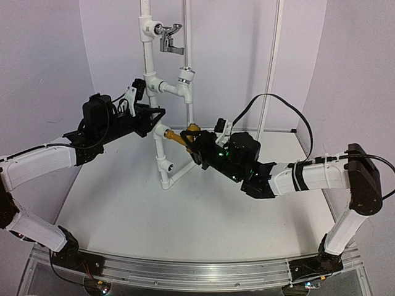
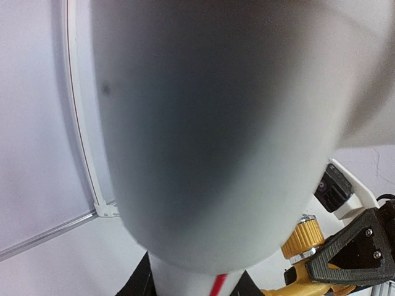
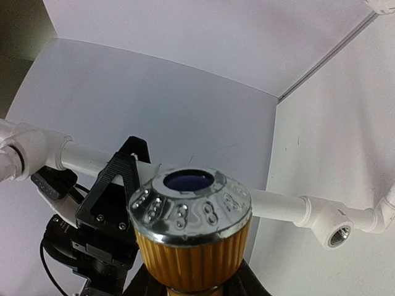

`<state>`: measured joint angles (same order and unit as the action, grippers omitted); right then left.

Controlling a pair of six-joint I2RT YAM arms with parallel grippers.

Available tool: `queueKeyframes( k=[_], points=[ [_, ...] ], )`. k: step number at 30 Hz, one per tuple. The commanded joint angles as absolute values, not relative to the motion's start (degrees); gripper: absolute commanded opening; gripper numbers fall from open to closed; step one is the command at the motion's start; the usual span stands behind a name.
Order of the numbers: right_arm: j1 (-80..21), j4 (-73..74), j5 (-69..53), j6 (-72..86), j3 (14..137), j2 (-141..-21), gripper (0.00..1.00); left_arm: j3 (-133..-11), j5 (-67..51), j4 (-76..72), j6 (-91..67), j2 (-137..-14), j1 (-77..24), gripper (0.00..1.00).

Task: Install the water faucets

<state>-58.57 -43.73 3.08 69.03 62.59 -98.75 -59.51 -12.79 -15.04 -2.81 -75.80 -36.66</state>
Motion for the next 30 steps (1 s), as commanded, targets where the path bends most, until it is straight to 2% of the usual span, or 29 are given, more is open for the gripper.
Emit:
queueKeyframes(
  k=[1, 7, 8, 13, 21, 24, 26, 30],
  points=[
    [-57.99, -48.89, -0.89, 66.85, 60.63, -95.56, 0.49, -57.46, -20.24, -5.97, -12.21, -76.74, -40.56, 0.0],
    [-57.5, -48.66, -1.61, 61.23, 56.21, -92.13, 0.96, -57.38, -19.45, -5.74, -12.63, -76.56, -39.18, 0.0],
    [-57.43, -48.34, -1.53, 59.79, 55.2, -91.11, 0.98, -57.39, -19.54, -5.77, -12.71, -76.61, -39.11, 0.0],
    [-56.42, -45.46, -2.95, 46.84, 49.72, -83.96, 0.98, -57.39, -20.02, -5.8, -12.83, -76.76, -38.98, 0.0],
    [-56.3, -16.28, -14.04, -18.4, 53.66, -74.93, 0.98, -57.65, -21.23, -5.77, -12.92, -76.92, -38.88, 0.0],
    [-56.34, -14.77, -15.5, -38.85, 52.45, -72.63, 0.97, -57.66, -21.36, -5.77, -12.92, -77.02, -38.85, 0.0],
    [-56.31, -14.19, -18.0, -52.1, 52.12, -71.76, 0.93, -57.62, -21.35, -5.77, -12.92, -77.04, -38.85, 0.0],
    [-56.34, -14.02, -17.29, -65.66, 55.34, -74.15, 0.88, -57.6, -21.37, -5.76, -12.92, -77.14, -38.85, 0.0]
  ],
)
